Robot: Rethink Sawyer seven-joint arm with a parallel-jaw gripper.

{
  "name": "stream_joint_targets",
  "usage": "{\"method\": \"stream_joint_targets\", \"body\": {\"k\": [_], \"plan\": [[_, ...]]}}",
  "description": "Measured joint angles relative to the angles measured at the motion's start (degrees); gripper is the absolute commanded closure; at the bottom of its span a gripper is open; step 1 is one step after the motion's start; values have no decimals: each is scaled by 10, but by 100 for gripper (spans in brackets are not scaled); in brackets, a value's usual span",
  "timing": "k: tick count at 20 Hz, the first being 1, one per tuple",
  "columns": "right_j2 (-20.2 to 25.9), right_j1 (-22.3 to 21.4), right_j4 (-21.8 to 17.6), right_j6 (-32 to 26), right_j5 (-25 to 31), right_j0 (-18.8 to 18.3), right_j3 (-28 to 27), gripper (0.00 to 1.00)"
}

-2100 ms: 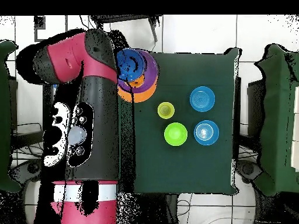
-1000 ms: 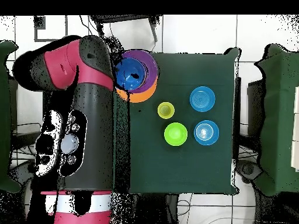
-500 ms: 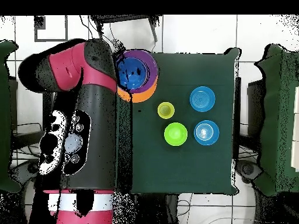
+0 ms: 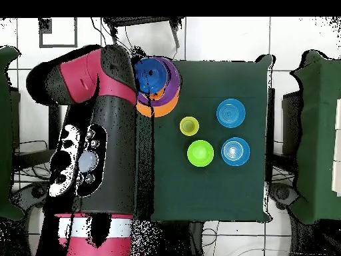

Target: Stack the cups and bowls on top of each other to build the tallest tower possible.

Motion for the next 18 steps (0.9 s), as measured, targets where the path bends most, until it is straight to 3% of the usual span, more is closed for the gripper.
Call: {"method": "stream_joint_targets", "body": {"k": [18], "plan": [[4, 0, -27, 0, -15, -29, 1, 100]]}}
